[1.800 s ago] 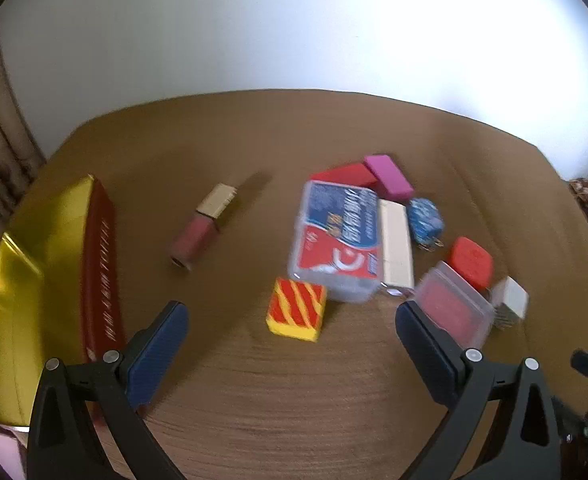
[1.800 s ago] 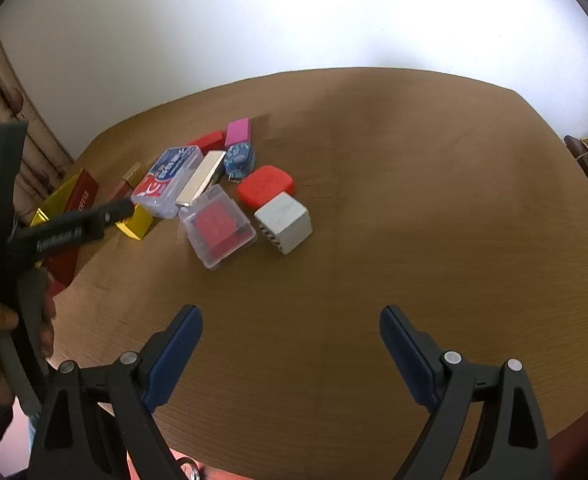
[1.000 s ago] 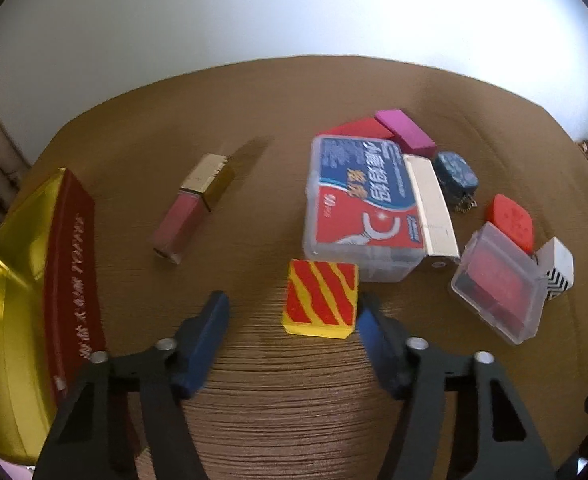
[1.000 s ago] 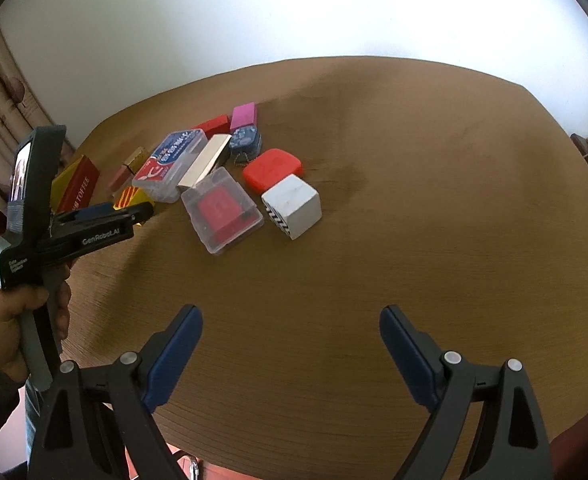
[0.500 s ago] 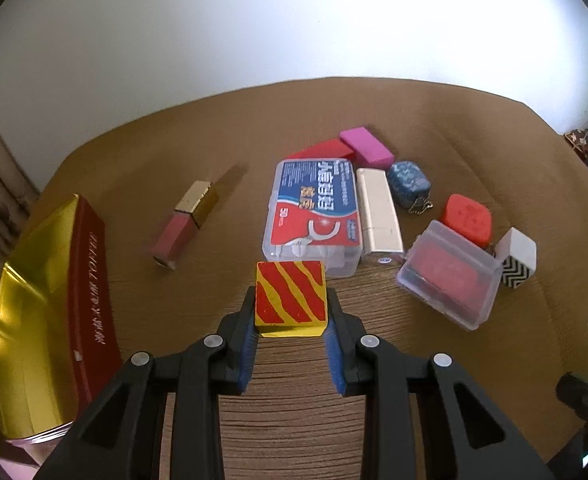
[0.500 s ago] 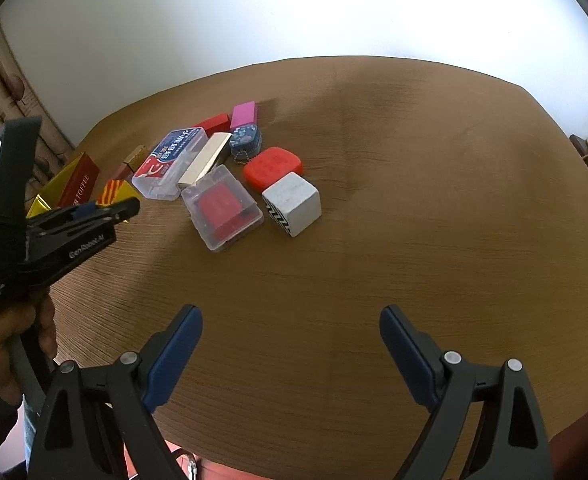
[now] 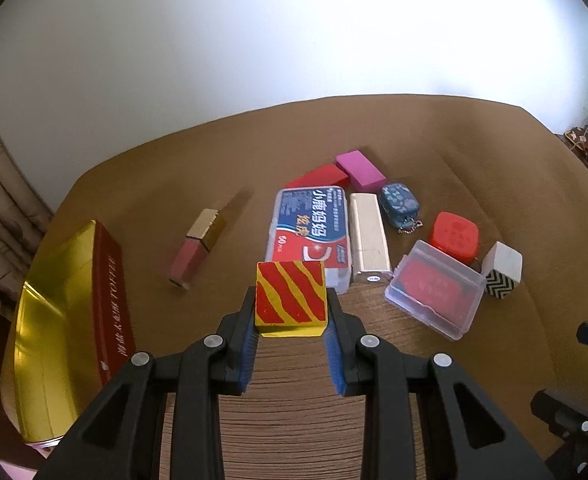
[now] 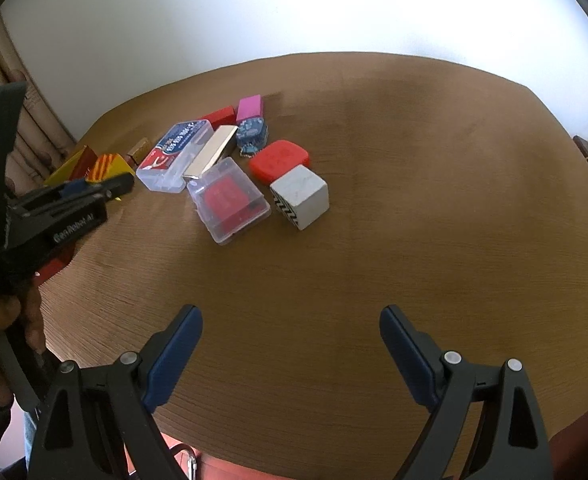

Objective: Organize rigid objects
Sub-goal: 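Carry the striped cube into the gold tin tray and release it, then grasp the white zigzag cube with the right gripper, then carry the white cube into the tin tray and open the right gripper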

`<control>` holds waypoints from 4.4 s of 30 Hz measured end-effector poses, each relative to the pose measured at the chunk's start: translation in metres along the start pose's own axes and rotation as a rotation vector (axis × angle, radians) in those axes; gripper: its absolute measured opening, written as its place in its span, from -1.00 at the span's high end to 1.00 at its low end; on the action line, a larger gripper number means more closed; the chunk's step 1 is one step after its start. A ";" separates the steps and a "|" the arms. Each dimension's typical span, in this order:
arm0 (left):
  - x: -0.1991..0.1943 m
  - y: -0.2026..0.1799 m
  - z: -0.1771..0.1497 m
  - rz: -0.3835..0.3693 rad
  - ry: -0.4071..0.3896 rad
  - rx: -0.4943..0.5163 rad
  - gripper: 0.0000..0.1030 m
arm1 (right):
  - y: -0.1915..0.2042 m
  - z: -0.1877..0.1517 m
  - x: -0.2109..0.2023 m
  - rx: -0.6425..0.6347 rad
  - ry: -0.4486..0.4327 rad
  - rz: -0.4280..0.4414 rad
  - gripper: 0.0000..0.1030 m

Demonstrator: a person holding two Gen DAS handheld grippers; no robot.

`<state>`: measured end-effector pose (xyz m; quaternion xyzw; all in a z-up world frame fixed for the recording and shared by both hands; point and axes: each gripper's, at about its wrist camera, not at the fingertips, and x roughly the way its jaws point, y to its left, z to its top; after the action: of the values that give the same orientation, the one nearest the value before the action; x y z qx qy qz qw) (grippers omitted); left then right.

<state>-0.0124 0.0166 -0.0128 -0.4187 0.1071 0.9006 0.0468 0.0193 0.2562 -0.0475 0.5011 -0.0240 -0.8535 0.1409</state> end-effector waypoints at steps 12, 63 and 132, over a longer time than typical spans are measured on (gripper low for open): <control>0.012 0.013 0.009 0.029 -0.001 -0.035 0.49 | 0.006 -0.002 0.005 -0.010 0.010 0.000 -0.80; 0.104 0.298 -0.004 0.164 0.283 -0.588 0.00 | -0.026 -0.021 0.016 -0.050 -0.002 -0.038 -0.80; -0.121 0.238 -0.148 0.053 -0.177 -0.851 -0.85 | 0.407 0.129 0.110 -0.587 0.043 0.117 0.42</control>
<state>0.1348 -0.2482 0.0234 -0.3189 -0.2675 0.8978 -0.1441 -0.0541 -0.1766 -0.0026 0.4545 0.1980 -0.8037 0.3290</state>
